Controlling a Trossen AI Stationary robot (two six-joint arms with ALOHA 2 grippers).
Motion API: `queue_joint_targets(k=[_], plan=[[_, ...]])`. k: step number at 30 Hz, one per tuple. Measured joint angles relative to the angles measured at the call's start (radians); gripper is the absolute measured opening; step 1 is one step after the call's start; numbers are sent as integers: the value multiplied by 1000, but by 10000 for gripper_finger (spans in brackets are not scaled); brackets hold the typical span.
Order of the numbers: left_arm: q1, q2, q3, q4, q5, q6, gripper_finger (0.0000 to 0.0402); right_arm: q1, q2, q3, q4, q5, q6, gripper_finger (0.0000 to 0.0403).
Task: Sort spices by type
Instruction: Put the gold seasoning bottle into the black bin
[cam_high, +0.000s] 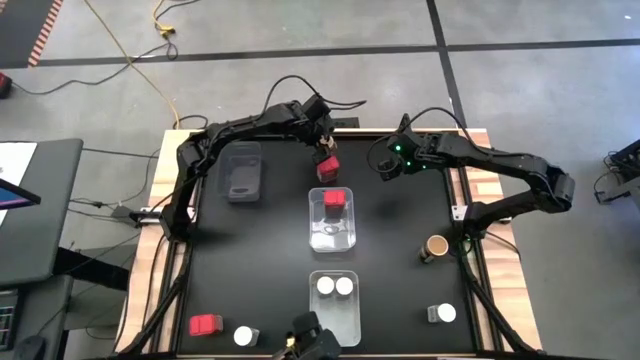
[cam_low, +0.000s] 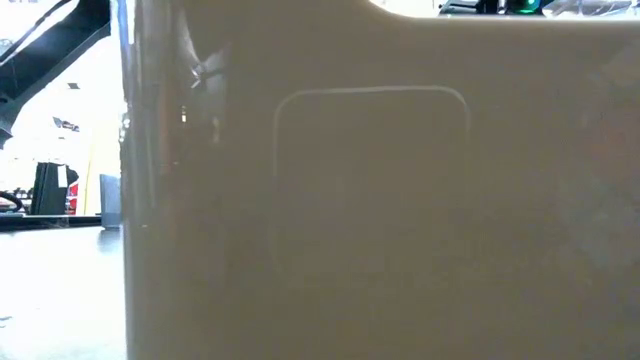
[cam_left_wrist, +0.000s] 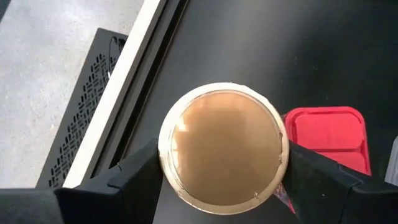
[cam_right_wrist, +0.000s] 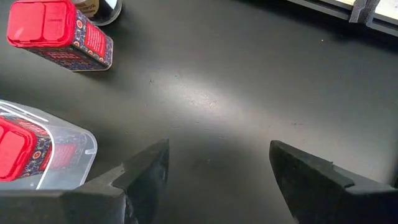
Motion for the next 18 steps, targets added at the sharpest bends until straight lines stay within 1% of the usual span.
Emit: queue_joint_targets(k=[5,12,15,18], plan=[[0,0,38,-49,2,21,278,0,0,0,0,0,0,301],[1,-1,127,-184,3,62,278,0,0,0,0,0,0,301],[2,-26,146,-234,5,97,278,0,0,0,0,0,0,301],[4,-74,147,-250,7,111,278,0,0,0,1,0,0,301]])
